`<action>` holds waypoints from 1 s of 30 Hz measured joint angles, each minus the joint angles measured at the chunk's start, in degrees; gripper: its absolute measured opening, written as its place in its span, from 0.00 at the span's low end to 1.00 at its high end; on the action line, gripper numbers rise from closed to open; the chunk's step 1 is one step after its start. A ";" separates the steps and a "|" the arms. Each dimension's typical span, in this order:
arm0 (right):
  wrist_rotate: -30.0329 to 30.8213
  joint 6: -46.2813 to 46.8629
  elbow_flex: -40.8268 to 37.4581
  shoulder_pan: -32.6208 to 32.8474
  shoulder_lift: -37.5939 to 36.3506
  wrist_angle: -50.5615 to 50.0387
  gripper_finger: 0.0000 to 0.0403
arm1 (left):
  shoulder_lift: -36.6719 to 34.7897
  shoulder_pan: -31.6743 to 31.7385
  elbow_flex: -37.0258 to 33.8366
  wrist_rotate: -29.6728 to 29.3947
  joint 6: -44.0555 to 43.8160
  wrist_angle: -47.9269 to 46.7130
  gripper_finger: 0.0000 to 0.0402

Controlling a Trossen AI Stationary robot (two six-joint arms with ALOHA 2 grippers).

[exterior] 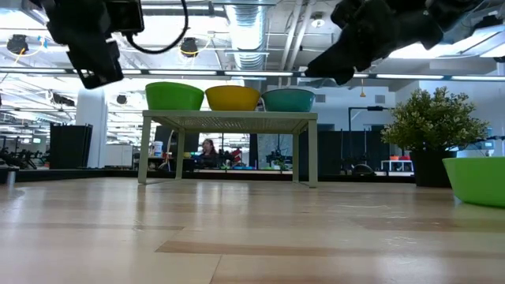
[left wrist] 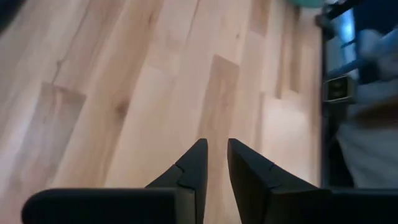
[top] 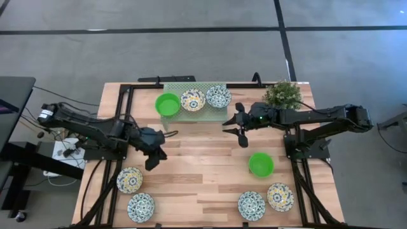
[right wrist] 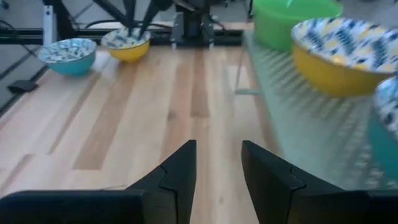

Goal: Pick & Place Mini bowls
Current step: Stack the right yellow patterned bowl on the yellow patterned bowl on the shelf

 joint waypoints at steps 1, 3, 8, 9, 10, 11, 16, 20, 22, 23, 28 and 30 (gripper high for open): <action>0.01 0.05 0.03 0.66 0.00 -1.10 0.30 | 0.95 -0.08 0.00 -0.88 0.77 0.34 0.16; 0.00 0.06 0.94 2.08 0.02 -6.06 0.30 | 2.88 -0.06 -0.03 -3.67 2.57 1.05 0.17; 0.00 4.41 6.10 6.51 0.02 -23.08 0.30 | 7.31 -0.02 -0.03 -10.62 4.13 6.33 0.20; 0.00 5.95 7.01 7.56 0.02 -26.02 0.30 | 8.08 -0.02 -0.03 -11.14 4.13 7.51 0.20; 0.00 7.49 8.03 8.65 0.02 -28.83 0.30 | 8.71 -0.02 -0.03 -11.33 4.13 8.75 0.20; 0.00 8.81 9.02 9.80 0.02 -31.37 0.30 | 9.28 -0.02 -0.03 -11.38 4.13 9.78 0.21; -0.02 14.91 11.00 16.25 0.02 -41.28 0.30 | 10.94 -0.02 -0.03 -11.39 4.13 12.78 0.20; -0.02 25.23 11.23 21.94 0.02 -45.93 0.30 | 10.95 0.00 -0.03 -11.41 4.11 12.90 0.20; -0.07 30.94 11.23 24.97 0.02 -48.01 0.30 | 10.95 0.00 -0.03 -11.40 3.92 13.10 0.20; -0.07 33.99 11.23 26.44 0.02 -49.26 0.30 | 10.95 0.00 -0.03 -11.41 3.92 13.26 0.20; -0.11 42.69 11.23 33.88 0.02 -56.23 0.30 | 10.95 0.00 -0.03 -11.41 3.91 13.73 0.20; -0.71 45.44 11.23 36.70 0.02 -59.63 0.30 | 10.95 0.00 -0.03 -11.41 3.91 13.73 0.20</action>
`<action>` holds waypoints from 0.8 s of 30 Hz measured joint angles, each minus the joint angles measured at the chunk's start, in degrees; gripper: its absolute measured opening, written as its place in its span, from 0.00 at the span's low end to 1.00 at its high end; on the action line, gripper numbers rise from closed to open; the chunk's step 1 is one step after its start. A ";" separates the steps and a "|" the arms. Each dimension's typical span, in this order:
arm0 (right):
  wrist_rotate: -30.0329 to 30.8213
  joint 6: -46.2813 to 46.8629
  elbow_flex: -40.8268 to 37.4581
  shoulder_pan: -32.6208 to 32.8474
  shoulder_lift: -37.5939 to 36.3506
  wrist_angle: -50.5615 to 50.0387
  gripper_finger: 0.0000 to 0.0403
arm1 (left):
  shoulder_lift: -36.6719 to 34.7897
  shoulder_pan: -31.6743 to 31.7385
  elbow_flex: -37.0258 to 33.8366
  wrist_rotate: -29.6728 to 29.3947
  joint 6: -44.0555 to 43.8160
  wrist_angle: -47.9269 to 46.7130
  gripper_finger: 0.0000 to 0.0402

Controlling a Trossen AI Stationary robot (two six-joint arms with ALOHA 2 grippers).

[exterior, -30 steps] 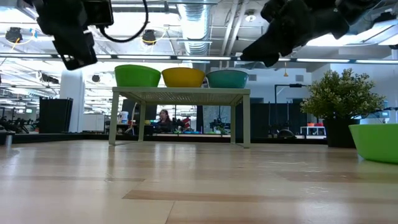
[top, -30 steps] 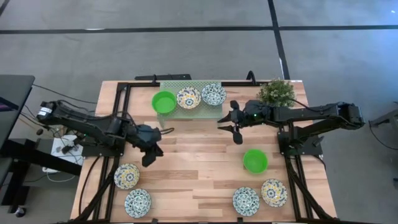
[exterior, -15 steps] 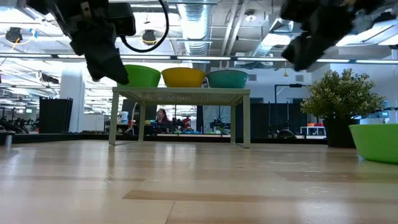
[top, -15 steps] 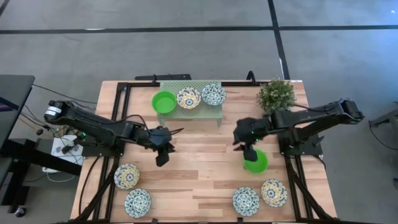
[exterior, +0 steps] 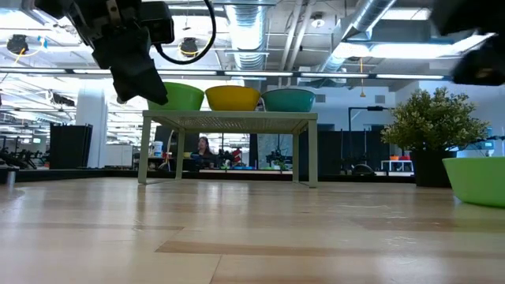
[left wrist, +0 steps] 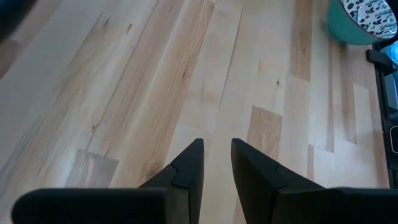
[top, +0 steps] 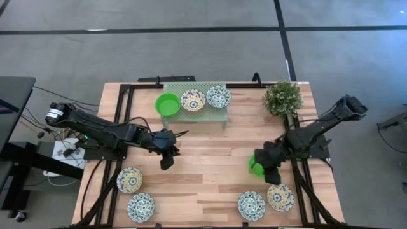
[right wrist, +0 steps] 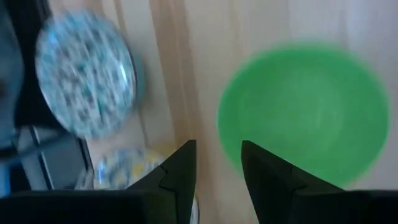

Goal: Pick & Place Mini bowls
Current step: Stack the right yellow patterned bowl on the yellow patterned bowl on the shelf

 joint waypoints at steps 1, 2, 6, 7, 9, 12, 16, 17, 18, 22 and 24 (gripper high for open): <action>-0.76 1.61 0.00 1.30 0.00 -1.63 0.30 | 0.00 0.00 0.00 0.00 0.00 0.05 0.20; -1.78 3.23 0.00 2.49 0.00 -2.92 0.30 | 0.00 0.00 0.00 0.00 0.00 0.16 0.20; -3.61 9.38 0.00 6.99 0.00 -3.91 0.30 | 0.00 0.00 0.00 -0.03 0.00 0.33 0.20; -2.79 10.32 0.00 8.16 0.00 -3.66 0.30 | 0.00 0.00 0.00 -0.29 0.00 0.35 0.20; -0.74 12.20 0.00 10.43 0.18 -3.51 0.30 | -0.02 0.00 0.00 -2.01 -0.02 0.55 0.20; -0.73 16.26 -0.09 13.08 0.22 -3.51 0.30 | -0.02 0.04 0.02 -3.33 -0.19 1.18 0.20; -0.33 19.42 -0.09 16.15 0.22 -3.33 0.30 | -0.02 0.02 0.02 -3.45 -0.28 1.50 0.20; -0.18 20.14 -0.10 16.70 0.24 -3.21 0.30 | -0.02 0.02 0.00 -3.45 -0.46 1.67 0.20; 0.21 20.78 -0.09 17.12 0.22 -3.16 0.30 | -0.02 0.02 0.02 -3.45 -0.46 1.75 0.20; 2.46 22.15 -0.11 18.51 0.22 -3.18 0.30 | -0.02 0.02 0.02 -3.45 -0.46 1.94 0.20; 2.41 22.13 -0.75 18.81 0.22 -2.35 0.30 | -0.02 0.02 0.02 -3.45 -0.46 2.07 0.20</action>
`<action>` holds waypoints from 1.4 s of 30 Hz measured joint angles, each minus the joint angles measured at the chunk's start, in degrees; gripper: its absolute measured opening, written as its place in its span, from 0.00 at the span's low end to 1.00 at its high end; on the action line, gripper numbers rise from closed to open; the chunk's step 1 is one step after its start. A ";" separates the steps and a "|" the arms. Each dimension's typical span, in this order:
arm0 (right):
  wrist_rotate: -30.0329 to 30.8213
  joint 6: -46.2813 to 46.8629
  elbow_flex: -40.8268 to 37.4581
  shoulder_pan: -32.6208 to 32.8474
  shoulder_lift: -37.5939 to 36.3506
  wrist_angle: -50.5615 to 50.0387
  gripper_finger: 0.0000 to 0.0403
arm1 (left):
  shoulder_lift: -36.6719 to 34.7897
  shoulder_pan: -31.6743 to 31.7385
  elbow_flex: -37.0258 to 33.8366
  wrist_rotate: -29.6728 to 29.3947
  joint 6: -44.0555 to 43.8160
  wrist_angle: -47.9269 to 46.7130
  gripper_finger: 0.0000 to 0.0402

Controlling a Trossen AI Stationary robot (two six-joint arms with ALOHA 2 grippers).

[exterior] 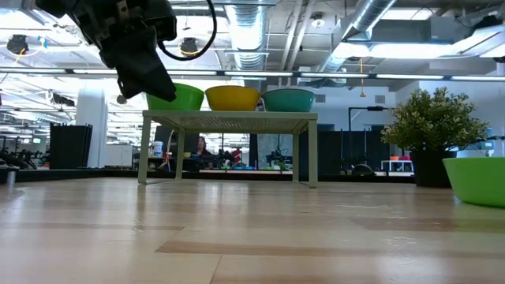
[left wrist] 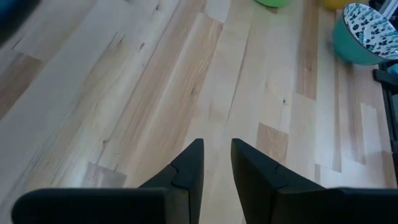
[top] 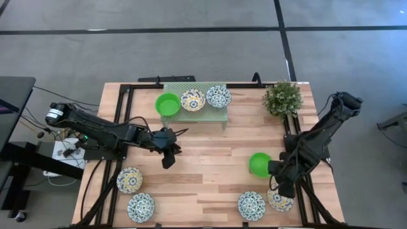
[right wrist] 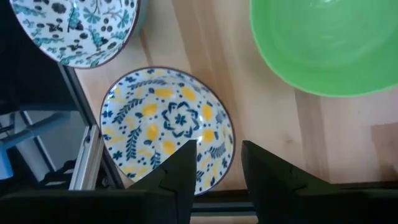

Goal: Pick & Place Mini bowls
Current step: Stack the right yellow patterned bowl on the yellow patterned bowl on the shelf

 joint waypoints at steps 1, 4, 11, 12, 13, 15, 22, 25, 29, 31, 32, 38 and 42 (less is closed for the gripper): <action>-0.08 0.00 -0.69 -0.15 0.00 0.88 0.30 | 0.00 0.00 0.00 0.00 0.00 0.06 0.20; -1.45 0.01 -3.94 -0.24 0.00 6.15 0.30 | 0.00 0.00 0.00 0.00 0.00 0.22 0.20; -4.02 3.43 -8.05 -0.09 0.00 9.59 0.28 | 0.00 0.00 0.00 0.00 0.01 0.67 0.20; -4.24 3.41 -8.32 -0.01 0.00 9.70 0.28 | 0.00 0.00 0.00 0.02 0.00 0.78 0.20; -4.16 3.41 -8.45 -0.02 0.00 9.81 0.27 | 0.00 0.00 0.00 0.02 0.00 0.82 0.20; -2.98 3.43 -8.68 -0.10 0.00 9.91 0.26 | 0.00 0.00 0.00 0.02 -0.04 0.86 0.20; -2.55 3.50 -12.93 -0.10 0.02 16.93 0.25 | 0.00 -0.02 0.00 0.02 -1.92 1.19 0.20; -1.76 3.56 -13.93 -0.17 0.02 17.82 0.25 | 0.00 -0.02 0.00 0.02 -1.92 1.27 0.20; -1.03 1.72 -14.64 -0.21 0.00 18.17 0.22 | 0.00 -0.02 0.00 0.02 -1.92 1.30 0.20; -1.05 0.21 -14.79 -0.21 0.00 17.93 0.17 | 0.00 -0.02 0.00 0.02 -1.92 1.30 0.20; -1.05 -0.34 -14.79 -0.21 0.00 18.04 0.13 | 0.00 -0.02 0.00 0.02 -1.92 1.32 0.20; -1.43 0.64 -14.98 -1.46 -0.04 23.96 0.04 | 0.00 -0.02 0.00 0.02 -1.92 1.62 0.20; -1.81 2.77 -14.79 -4.26 -0.13 31.18 0.02 | 0.00 -0.02 0.00 0.02 -1.92 1.71 0.20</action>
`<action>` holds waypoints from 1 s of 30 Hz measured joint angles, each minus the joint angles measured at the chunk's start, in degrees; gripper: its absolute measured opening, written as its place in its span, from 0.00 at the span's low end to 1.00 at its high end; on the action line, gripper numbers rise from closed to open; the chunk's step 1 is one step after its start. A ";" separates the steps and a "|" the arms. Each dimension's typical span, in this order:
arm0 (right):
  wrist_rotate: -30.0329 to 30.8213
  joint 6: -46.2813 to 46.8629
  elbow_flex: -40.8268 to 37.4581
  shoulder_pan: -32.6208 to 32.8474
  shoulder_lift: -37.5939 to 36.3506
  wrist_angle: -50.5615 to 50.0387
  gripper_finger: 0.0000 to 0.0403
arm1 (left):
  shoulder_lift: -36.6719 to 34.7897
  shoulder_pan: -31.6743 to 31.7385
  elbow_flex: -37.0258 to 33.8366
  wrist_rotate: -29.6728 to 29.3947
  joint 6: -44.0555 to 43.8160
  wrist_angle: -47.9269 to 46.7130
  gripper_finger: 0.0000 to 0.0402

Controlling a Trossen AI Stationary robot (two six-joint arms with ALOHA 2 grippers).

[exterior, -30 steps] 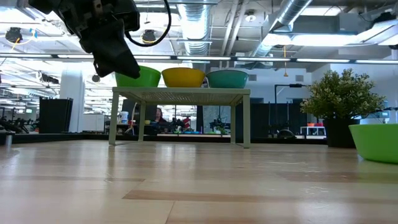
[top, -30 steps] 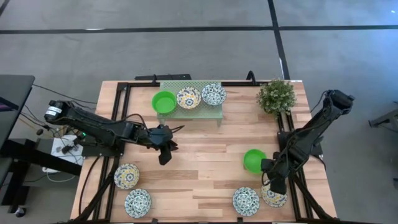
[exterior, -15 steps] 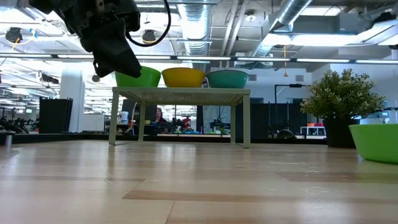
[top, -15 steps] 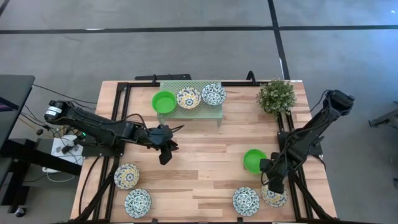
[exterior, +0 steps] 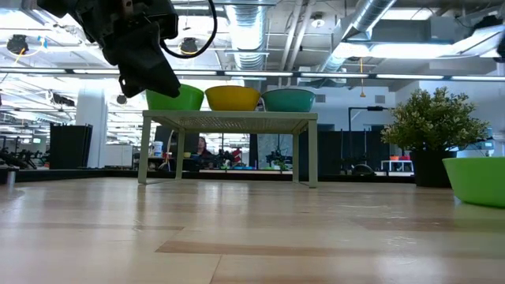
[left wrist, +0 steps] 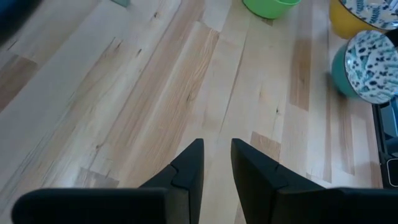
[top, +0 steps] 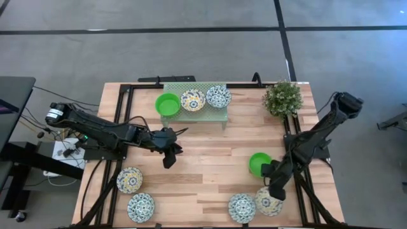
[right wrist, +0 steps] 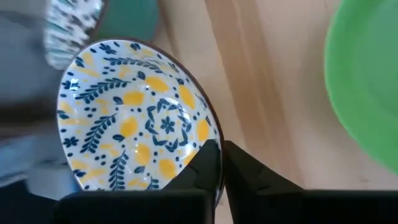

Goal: Pick & Place Mini bowls
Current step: Stack the right yellow patterned bowl on the yellow patterned bowl on the shelf

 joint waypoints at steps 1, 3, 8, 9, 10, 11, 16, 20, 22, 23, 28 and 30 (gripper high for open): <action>-0.42 -0.46 0.13 -0.74 0.00 0.64 0.02 | 0.00 0.01 0.00 0.00 0.00 0.01 0.20; -0.58 -2.60 1.10 -2.05 0.02 0.60 0.02 | 0.00 0.00 0.00 0.00 0.00 0.02 0.20; 0.22 -9.94 2.90 -5.47 -0.03 -3.93 0.02 | 0.00 0.00 0.00 0.00 -0.02 0.10 0.20; 0.32 -11.28 2.88 -6.17 -0.01 -5.56 0.01 | 0.00 0.00 0.00 0.00 -0.13 0.20 0.20; 0.30 -12.43 2.86 -6.92 0.00 -6.72 0.01 | 0.00 0.00 0.00 0.01 -0.57 0.31 0.20; 0.28 -13.36 2.86 -7.63 0.00 -7.25 0.01 | 0.00 0.00 0.02 0.03 -0.96 0.33 0.20; -1.18 -19.68 4.26 -11.25 -0.02 -7.57 0.02 | 0.00 0.00 0.02 0.04 -1.05 0.44 0.20; 1.37 -28.61 8.69 -13.78 -0.04 -11.28 0.01 | 0.00 0.00 0.02 0.04 -1.01 0.88 0.20; 5.74 -33.29 11.00 -15.33 -0.04 -12.69 0.01 | -0.01 0.00 0.02 0.03 -0.94 0.95 0.20; 8.09 -35.61 12.20 -16.31 -0.04 -12.78 0.02 | 0.00 0.00 0.02 0.04 -0.90 1.00 0.20; 24.37 -41.44 16.67 -22.66 -0.07 -8.52 0.02 | -0.01 0.00 0.02 0.02 -0.87 1.31 0.20; 29.92 -41.42 18.17 -26.21 -0.07 -4.20 0.02 | 0.00 0.00 0.02 0.03 -0.87 1.37 0.20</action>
